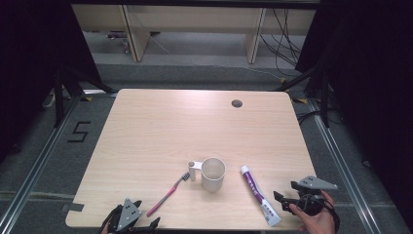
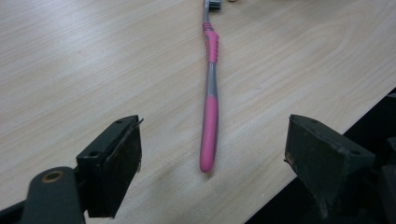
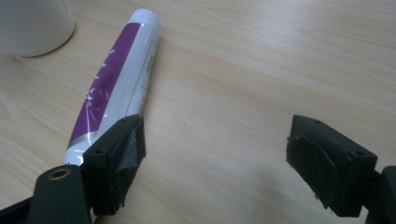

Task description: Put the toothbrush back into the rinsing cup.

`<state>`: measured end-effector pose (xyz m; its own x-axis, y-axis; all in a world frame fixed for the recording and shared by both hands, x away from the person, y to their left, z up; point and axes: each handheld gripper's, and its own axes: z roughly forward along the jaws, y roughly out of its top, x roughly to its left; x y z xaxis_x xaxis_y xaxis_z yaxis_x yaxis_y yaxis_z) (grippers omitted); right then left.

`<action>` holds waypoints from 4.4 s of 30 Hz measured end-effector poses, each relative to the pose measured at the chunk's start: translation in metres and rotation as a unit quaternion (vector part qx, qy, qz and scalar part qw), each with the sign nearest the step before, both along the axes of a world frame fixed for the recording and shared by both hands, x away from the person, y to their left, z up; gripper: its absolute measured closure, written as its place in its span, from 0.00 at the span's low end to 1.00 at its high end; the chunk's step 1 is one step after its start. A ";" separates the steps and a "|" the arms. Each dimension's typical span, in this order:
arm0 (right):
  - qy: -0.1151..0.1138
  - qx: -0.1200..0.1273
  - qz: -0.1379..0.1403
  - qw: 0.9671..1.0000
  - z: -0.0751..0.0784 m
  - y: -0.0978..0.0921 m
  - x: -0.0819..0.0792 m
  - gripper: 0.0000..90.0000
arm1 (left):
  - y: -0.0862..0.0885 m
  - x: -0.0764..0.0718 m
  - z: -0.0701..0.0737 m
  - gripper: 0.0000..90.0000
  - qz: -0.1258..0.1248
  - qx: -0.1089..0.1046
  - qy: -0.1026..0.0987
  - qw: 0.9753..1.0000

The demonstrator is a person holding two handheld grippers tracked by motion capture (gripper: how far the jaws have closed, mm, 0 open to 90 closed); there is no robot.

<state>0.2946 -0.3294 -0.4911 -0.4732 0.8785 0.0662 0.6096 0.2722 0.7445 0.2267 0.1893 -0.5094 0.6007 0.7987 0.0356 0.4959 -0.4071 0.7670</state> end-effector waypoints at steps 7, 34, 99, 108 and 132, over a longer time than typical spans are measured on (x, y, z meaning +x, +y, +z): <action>0.002 -0.003 -0.002 1.000 0.000 -0.002 0.001 0.23 | 0.001 0.000 0.000 0.20 0.000 0.001 -0.001 1.000; -0.004 -0.007 0.008 1.000 0.003 -0.004 0.005 0.26 | -0.009 0.022 0.024 0.32 -0.011 0.050 0.036 0.998; -0.005 0.000 0.034 0.999 0.002 0.002 0.006 0.28 | -0.064 0.130 0.029 0.92 -0.094 0.220 0.241 0.941; 0.006 0.008 0.031 0.999 0.002 0.004 0.005 0.28 | -0.067 0.134 0.029 0.92 -0.089 0.225 0.256 0.936; 0.004 0.014 0.023 1.000 0.001 0.001 0.006 0.28 | -0.052 0.134 0.044 0.93 -0.097 0.185 0.218 0.953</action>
